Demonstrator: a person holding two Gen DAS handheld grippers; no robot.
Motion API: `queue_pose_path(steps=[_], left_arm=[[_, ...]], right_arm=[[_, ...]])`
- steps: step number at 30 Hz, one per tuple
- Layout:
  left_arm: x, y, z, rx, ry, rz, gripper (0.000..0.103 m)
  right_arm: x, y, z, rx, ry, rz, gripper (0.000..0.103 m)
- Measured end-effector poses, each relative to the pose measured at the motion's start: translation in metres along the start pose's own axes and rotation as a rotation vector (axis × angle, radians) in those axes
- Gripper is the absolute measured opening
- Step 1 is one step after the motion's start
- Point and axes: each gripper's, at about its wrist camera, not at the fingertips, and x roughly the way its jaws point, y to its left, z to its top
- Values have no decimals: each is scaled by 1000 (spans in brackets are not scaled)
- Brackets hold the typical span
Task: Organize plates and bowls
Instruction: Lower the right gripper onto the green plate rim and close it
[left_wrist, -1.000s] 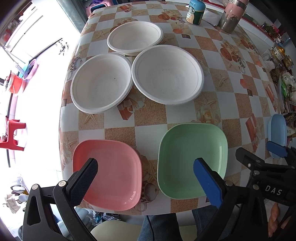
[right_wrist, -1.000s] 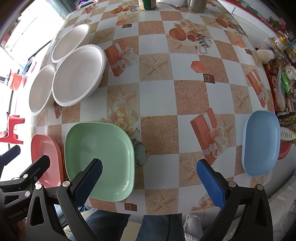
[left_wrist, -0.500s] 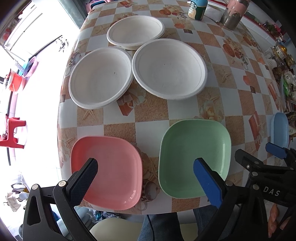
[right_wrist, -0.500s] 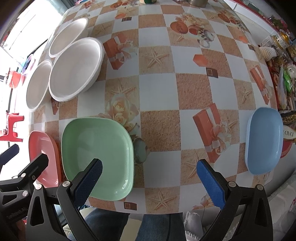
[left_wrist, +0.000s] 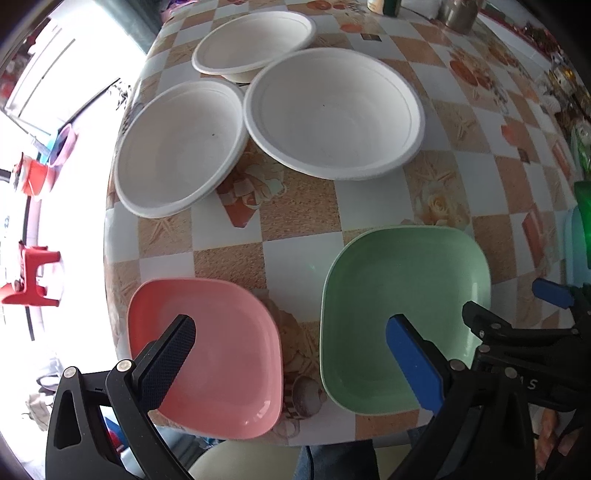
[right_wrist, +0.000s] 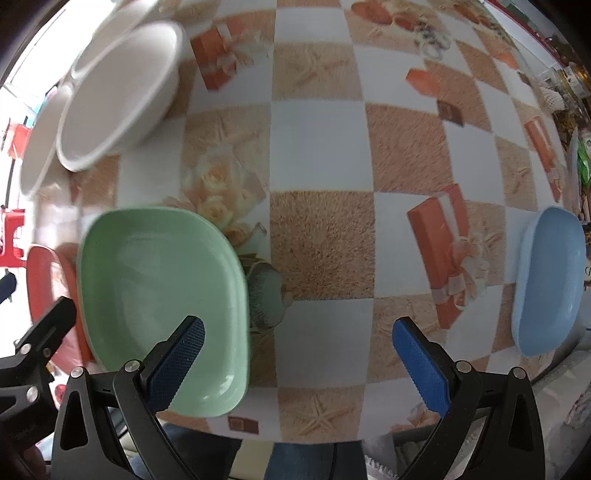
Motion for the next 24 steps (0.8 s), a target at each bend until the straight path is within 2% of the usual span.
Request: queue_pose_path(steps=[7, 15, 21, 24], left_arm=[[12, -23, 6, 34, -19, -8, 103], [25, -57, 14, 86, -17, -41, 103], [39, -64, 19, 74, 10, -44, 103], [45, -65, 22, 68, 23, -28, 103]], right_arm=[[18, -16, 0, 20, 12, -21, 102], [18, -57, -3, 61, -12, -112, 102], [41, -72, -9, 135, 37, 34, 102], [57, -72, -12, 129, 31, 52, 102]])
